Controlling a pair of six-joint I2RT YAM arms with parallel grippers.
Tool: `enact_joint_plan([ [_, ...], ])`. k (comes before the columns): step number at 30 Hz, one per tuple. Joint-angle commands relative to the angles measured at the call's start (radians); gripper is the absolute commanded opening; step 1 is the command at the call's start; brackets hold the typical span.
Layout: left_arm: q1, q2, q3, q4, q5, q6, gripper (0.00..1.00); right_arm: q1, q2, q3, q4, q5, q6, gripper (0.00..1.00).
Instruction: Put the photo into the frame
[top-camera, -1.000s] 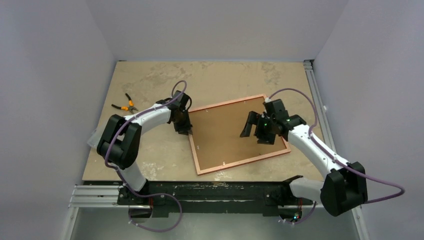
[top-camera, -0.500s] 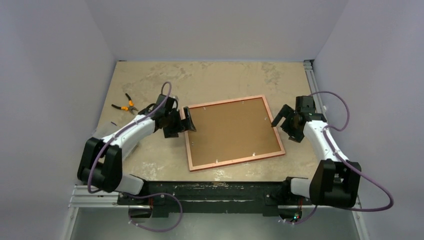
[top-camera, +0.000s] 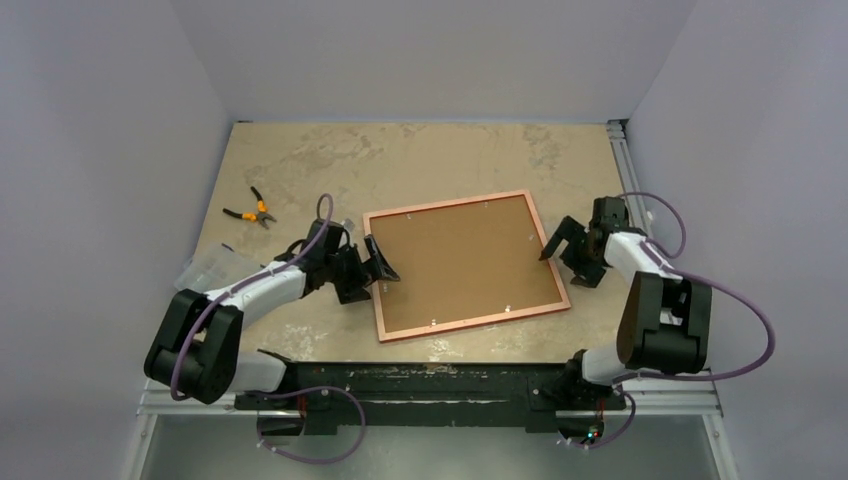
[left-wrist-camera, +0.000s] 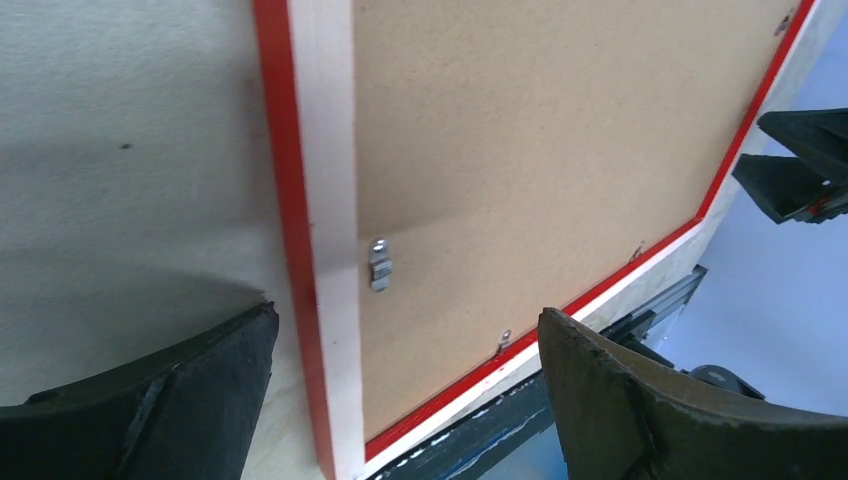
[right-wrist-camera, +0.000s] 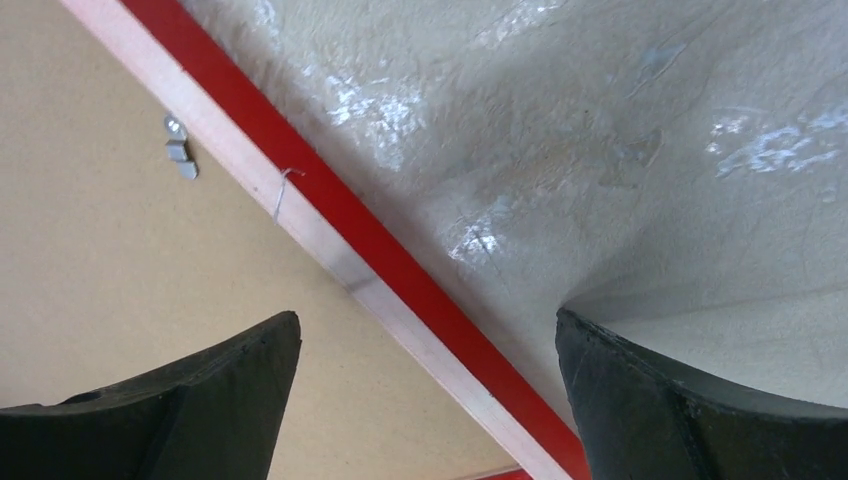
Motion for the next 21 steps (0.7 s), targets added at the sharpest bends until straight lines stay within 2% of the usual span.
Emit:
enact_joint_plan([
  [1, -0.04, 0.021, -0.028, 0.089, 0.027, -0.041, 0.99, 0.002, -0.043, -0.112, 0.025, -0.155, -0.027, 0.97],
  [4, -0.1, 0.011, -0.029, 0.077, -0.007, -0.062, 0.99, 0.008, -0.12, -0.197, 0.031, -0.26, 0.006, 0.96],
  [9, -0.196, -0.009, -0.029, 0.014, -0.104, -0.089, 0.98, 0.015, -0.24, -0.32, -0.013, -0.34, 0.033, 0.95],
  [12, -0.2, -0.038, -0.025, -0.072, -0.175, -0.082, 0.97, 0.021, -0.318, -0.382, -0.044, -0.397, 0.068, 0.94],
  [17, -0.2, -0.071, 0.038, -0.247, -0.292, -0.022, 0.98, 0.022, -0.433, -0.389, -0.131, -0.382, 0.079, 0.94],
  [21, -0.201, -0.059, 0.103, -0.32, -0.359, 0.021, 0.98, 0.022, -0.466, -0.338, -0.159, -0.34, 0.077, 0.95],
])
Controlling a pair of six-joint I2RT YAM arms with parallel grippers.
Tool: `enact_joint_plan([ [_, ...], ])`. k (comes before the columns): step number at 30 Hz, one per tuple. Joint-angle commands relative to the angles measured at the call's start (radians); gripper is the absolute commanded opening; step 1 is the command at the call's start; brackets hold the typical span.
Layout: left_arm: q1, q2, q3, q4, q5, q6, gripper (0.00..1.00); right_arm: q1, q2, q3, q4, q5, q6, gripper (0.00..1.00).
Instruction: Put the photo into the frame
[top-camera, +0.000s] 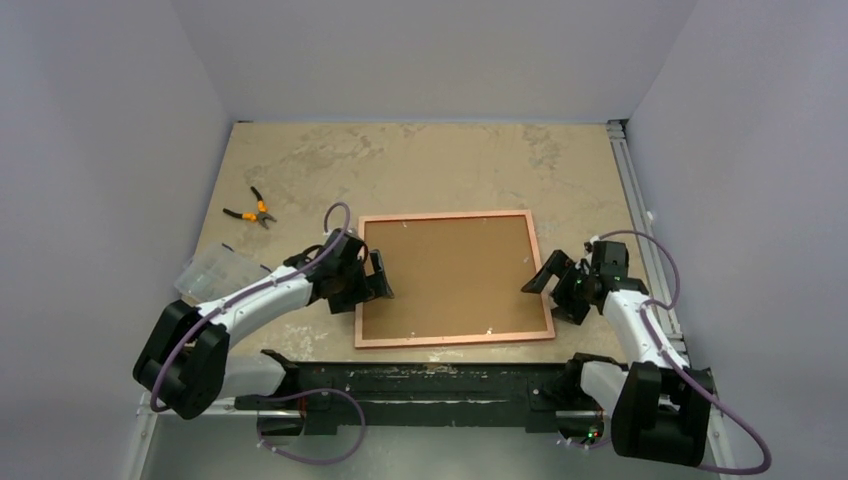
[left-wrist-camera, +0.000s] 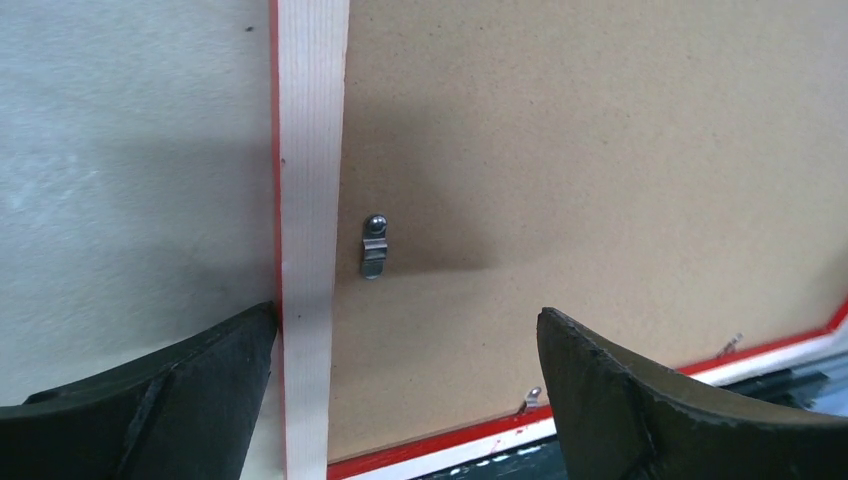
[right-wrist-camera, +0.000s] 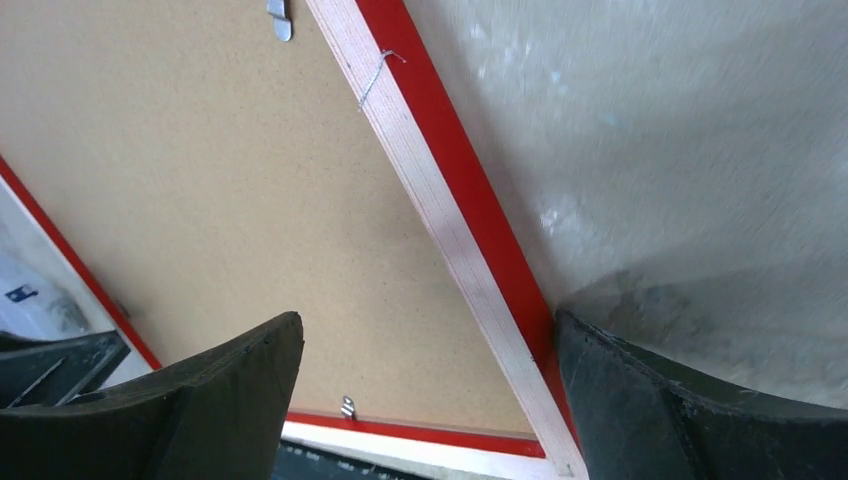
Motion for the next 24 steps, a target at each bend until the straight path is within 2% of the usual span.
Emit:
enact_joint_plan([
  [1, -0.013, 0.019, 0.082, -0.134, -0.07, 0.059, 0.98, 0.017, -0.01, 0.026, -0.163, -0.061, 0.05, 0.95],
  [4, -0.013, 0.059, 0.126, -0.152, -0.09, 0.094, 0.98, 0.018, 0.025, 0.075, -0.142, 0.001, 0.042, 0.95],
  [7, -0.011, 0.109, 0.169, -0.175, -0.138, 0.13, 0.94, 0.017, 0.092, 0.102, -0.101, 0.0, 0.04, 0.95],
  [13, -0.012, 0.207, 0.229, -0.216, -0.192, 0.175, 0.83, 0.018, 0.221, 0.137, -0.063, -0.004, 0.0, 0.95],
  [20, -0.012, 0.226, 0.205, -0.197, -0.19, 0.179, 0.55, 0.017, 0.244, 0.142, -0.048, -0.011, -0.016, 0.95],
  [22, -0.012, 0.231, 0.202, -0.196, -0.202, 0.178, 0.44, 0.017, 0.247, 0.149, -0.051, -0.011, -0.021, 0.95],
  [24, -0.012, 0.234, 0.2, -0.196, -0.213, 0.178, 0.27, 0.018, 0.253, 0.158, -0.054, -0.008, -0.03, 0.94],
])
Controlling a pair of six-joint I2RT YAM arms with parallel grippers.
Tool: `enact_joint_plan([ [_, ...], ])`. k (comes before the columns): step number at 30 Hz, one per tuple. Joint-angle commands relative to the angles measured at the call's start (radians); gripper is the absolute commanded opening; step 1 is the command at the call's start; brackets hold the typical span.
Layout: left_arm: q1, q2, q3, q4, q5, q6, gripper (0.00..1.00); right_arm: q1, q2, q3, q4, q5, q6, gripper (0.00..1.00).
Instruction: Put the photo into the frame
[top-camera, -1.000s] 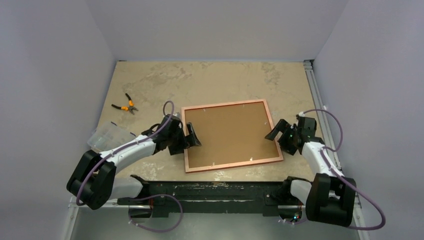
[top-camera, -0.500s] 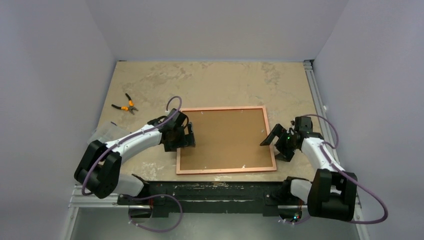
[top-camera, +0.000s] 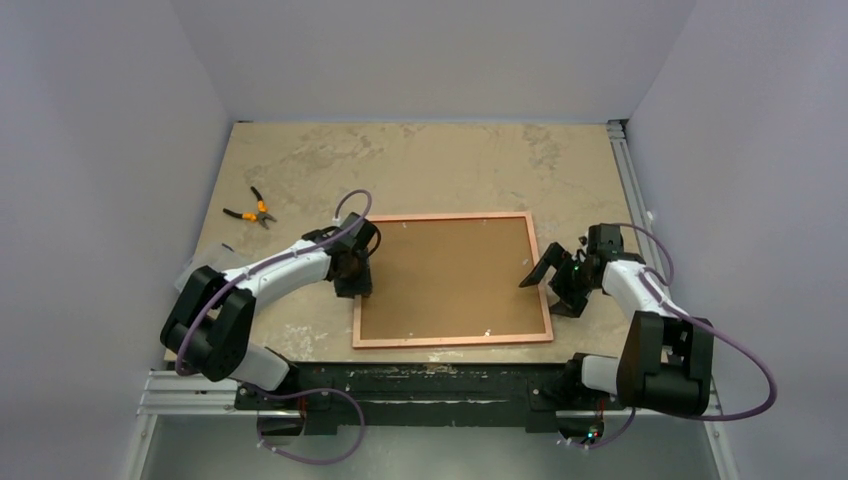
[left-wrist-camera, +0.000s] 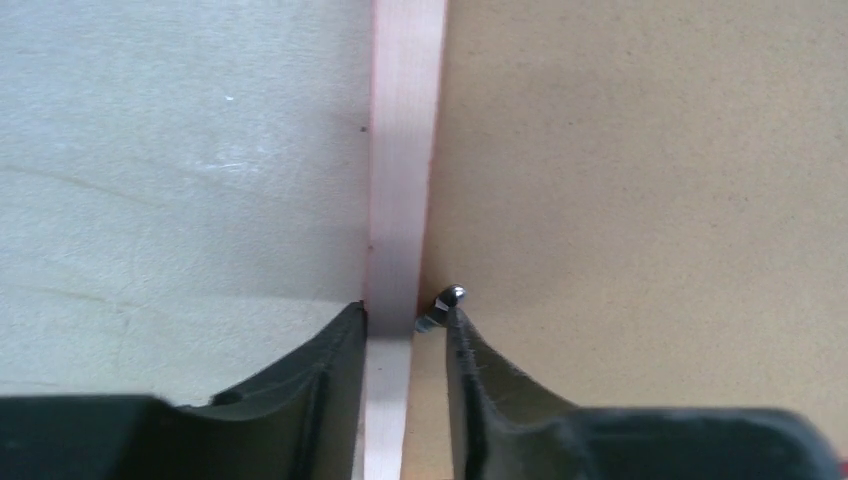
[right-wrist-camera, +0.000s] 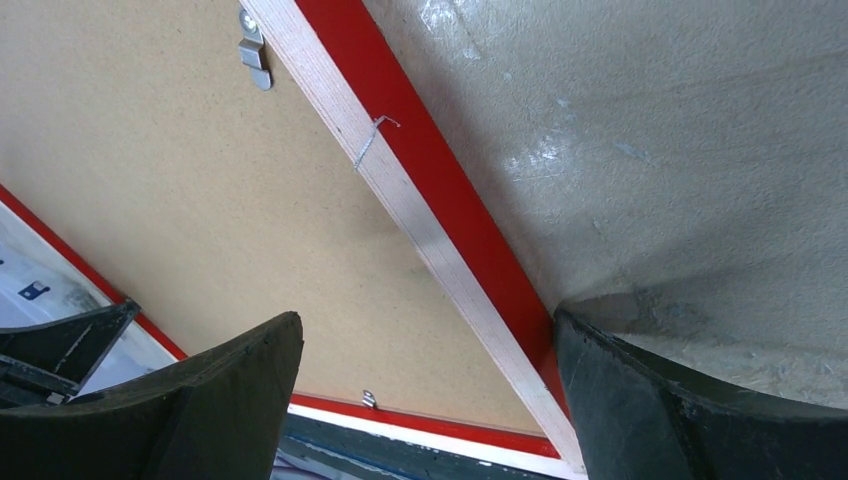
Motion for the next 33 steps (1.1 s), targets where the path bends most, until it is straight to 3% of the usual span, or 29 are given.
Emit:
enact_joint_plan([
  [1, -0.009, 0.021, 0.0, 0.012, -0.045, 0.016, 0.21, 0.003, 0.023, 0.027, 0.049, 0.013, -0.046, 0.95],
  [5, -0.009, 0.026, -0.002, 0.003, -0.068, 0.017, 0.0, 0.004, 0.043, 0.052, 0.047, 0.024, -0.064, 0.95],
  [10, -0.008, 0.018, -0.014, 0.03, -0.043, 0.017, 0.0, 0.003, 0.066, 0.089, 0.043, 0.044, -0.083, 0.95],
  [12, -0.008, 0.0, -0.025, 0.049, -0.015, 0.01, 0.08, 0.003, 0.078, 0.11, 0.039, 0.064, -0.089, 0.95],
  [17, 0.037, -0.088, -0.08, 0.116, 0.111, -0.01, 0.57, 0.004, 0.13, 0.176, 0.049, 0.118, -0.095, 0.95],
  [19, 0.079, -0.128, -0.114, 0.165, 0.187, -0.015, 0.66, 0.005, 0.162, 0.202, 0.061, 0.117, -0.092, 0.95],
  [24, 0.193, -0.203, -0.18, 0.224, 0.338, -0.019, 0.71, 0.031, 0.264, 0.268, 0.055, 0.108, -0.111, 0.94],
  [33, 0.208, -0.228, -0.131, 0.068, 0.252, 0.024, 0.72, 0.214, 0.326, 0.286, 0.053, 0.186, -0.096, 0.88],
])
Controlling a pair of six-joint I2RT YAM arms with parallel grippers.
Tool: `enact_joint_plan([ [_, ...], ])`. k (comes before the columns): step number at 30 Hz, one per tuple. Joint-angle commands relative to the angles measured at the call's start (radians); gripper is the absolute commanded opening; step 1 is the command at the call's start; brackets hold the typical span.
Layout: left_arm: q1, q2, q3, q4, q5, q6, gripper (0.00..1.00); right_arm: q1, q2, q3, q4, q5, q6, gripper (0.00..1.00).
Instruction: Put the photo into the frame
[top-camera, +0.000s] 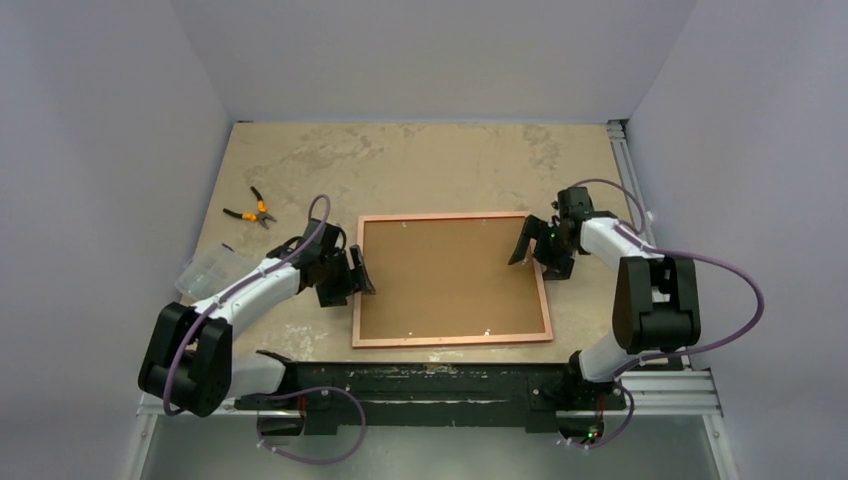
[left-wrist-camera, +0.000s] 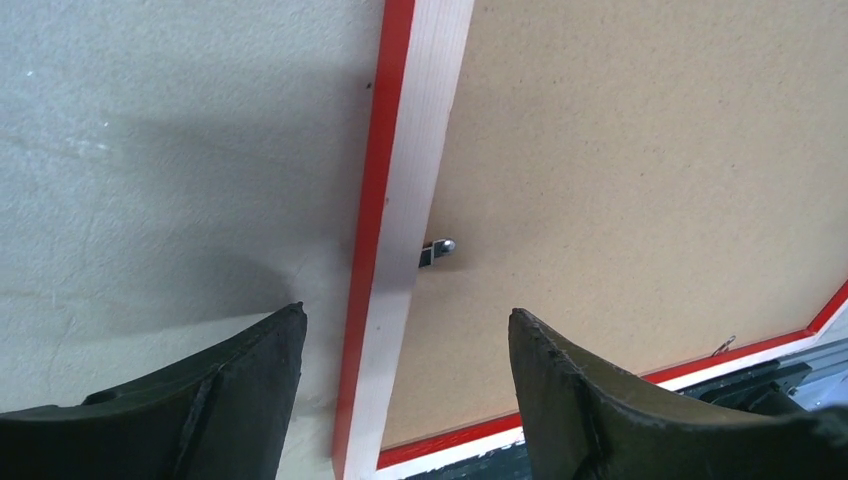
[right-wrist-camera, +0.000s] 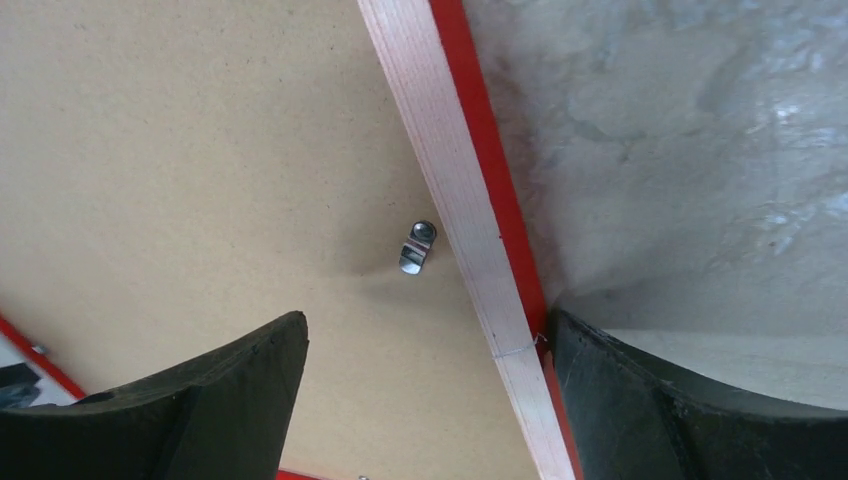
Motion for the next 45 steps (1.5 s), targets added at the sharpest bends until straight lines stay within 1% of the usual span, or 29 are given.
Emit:
enact_joint_plan([
  [1, 0.009, -0.032, 0.041, -0.068, -0.034, 0.027, 0.72, 0.083, 0.014, -0.004, 0.01, 0.076, -0.007, 0.86],
  [3, 0.009, -0.033, 0.047, -0.085, -0.051, 0.031, 0.72, 0.089, 0.004, -0.004, 0.009, 0.114, -0.007, 0.82],
  [9, 0.009, -0.011, 0.064, -0.103, -0.068, 0.047, 0.72, 0.091, 0.017, 0.044, -0.012, 0.266, -0.017, 0.8],
  [14, 0.009, 0.007, 0.062, -0.105, -0.075, 0.055, 0.71, 0.101, 0.059, 0.079, 0.004, 0.287, 0.0, 0.77],
  [17, 0.009, 0.012, 0.049, -0.093, -0.071, 0.052, 0.71, 0.109, 0.097, 0.094, 0.014, 0.291, 0.004, 0.72],
  [20, 0.009, 0.02, 0.041, -0.086, -0.067, 0.051, 0.7, 0.117, 0.119, 0.102, 0.006, 0.291, -0.005, 0.61],
  [23, 0.009, 0.026, 0.038, -0.081, -0.064, 0.05, 0.7, 0.121, 0.106, 0.092, 0.004, 0.291, -0.013, 0.5],
  [27, 0.009, 0.032, 0.039, -0.075, -0.059, 0.047, 0.7, 0.136, 0.089, 0.075, 0.001, 0.287, -0.025, 0.29],
  [32, 0.009, 0.037, 0.039, -0.074, -0.057, 0.046, 0.7, 0.144, 0.103, 0.083, -0.01, 0.29, -0.036, 0.06],
  [33, 0.009, 0.039, 0.039, -0.074, -0.057, 0.047, 0.7, 0.145, 0.103, 0.085, -0.01, 0.29, -0.036, 0.04],
  [37, 0.009, 0.033, 0.036, -0.076, -0.058, 0.047, 0.7, 0.147, 0.099, 0.098, -0.022, 0.278, -0.043, 0.0],
  [42, 0.009, 0.022, 0.039, -0.071, -0.054, 0.046, 0.7, 0.147, 0.047, 0.083, -0.002, 0.279, -0.042, 0.0],
  [45, 0.009, 0.025, 0.07, -0.088, -0.066, 0.052, 0.7, 0.146, 0.048, 0.098, -0.009, 0.237, -0.042, 0.0],
])
